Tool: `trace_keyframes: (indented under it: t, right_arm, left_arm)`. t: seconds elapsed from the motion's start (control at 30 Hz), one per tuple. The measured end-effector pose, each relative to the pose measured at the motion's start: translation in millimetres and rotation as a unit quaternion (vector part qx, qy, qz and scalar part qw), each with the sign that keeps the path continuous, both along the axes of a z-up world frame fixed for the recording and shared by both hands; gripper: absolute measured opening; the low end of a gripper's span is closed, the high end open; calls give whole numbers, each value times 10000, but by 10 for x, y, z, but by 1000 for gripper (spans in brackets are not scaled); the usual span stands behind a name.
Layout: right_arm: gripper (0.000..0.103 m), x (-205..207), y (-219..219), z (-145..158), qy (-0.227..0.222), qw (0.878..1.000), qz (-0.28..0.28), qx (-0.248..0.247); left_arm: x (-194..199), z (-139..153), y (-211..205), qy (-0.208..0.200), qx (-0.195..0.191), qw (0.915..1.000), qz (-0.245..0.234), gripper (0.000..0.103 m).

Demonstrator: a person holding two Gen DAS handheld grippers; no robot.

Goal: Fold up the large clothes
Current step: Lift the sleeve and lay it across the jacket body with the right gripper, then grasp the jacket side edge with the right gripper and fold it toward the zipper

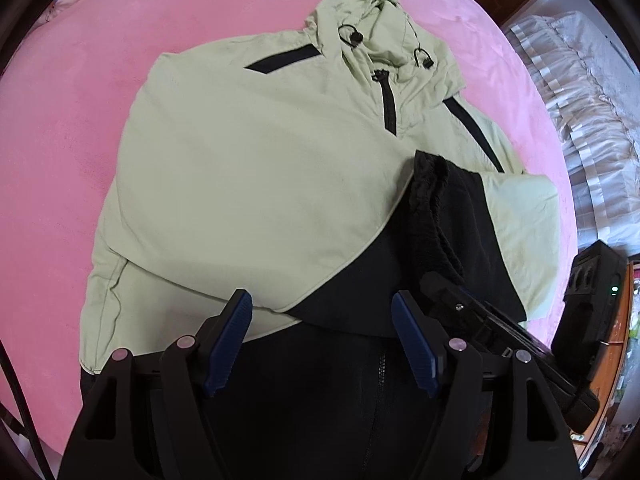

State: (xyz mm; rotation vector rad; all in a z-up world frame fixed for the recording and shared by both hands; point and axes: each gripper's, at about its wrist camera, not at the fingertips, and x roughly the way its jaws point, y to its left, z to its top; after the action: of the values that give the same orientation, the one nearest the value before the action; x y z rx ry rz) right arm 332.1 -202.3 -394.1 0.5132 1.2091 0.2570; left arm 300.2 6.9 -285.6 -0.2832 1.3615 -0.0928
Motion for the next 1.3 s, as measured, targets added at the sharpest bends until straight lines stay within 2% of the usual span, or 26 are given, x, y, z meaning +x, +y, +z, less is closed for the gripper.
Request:
trace_keyframes:
  t: [0.07,0.27,0.43,0.57,0.67,0.77,0.83,1.0,1.03,1.13,1.2,1.3]
  right_arm:
    - [48,-52,-13,31,-73,10000,29,-21]
    - [61,-249,-195,294,-394,9990,-87,-167]
    - [62,-477,-570,477,-443,9975,-419,-355]
    - [62,-674,-864,579,-527,9932,-522,-897]
    - [62,-813,-1082,581,-525,9897,-491,-1236]
    - [62,-946,-1299,517,-448,9887,-503,-1338]
    - [62,-1009,-1423,458,-369,9882,-537,-1389]
    - [62,-1071,-1725,246,-131,9875,-666,-1425]
    - [62,-1071,-1756,219,-111,9876,-682,-1412]
    - [62,-1054,-1870,135,-49,9881,-697,-1370]
    - [62,-1028,-1929,84,-50,9889,-648,-1337]
    - [62,-967,-2002,-2,-26,9894,-522,-1351]
  left_arm:
    - [-8,-30,-32,5,-24,10000,-69,80]
    - [-87,-153,-151,103,-93,9998,-156,80]
    - [-135,-273,-313,67,-62,9999,-89,80]
    - [-123,-310,-424,-104,-142,9998,114,80]
    - [-65,-350,-513,-186,-209,9994,227,80]
    - [11,-404,-600,-212,-226,9989,341,79]
    - [51,-437,-661,-237,-220,9986,416,74]
    - [104,-501,-737,-218,-237,9968,727,49]
    - [121,-516,-756,-220,-280,9962,796,46]
    - [146,-532,-801,-237,-246,9950,941,30]
    - [163,-533,-836,-234,-167,9940,1051,11]
    - [163,-468,-859,-372,-201,9918,1204,8]
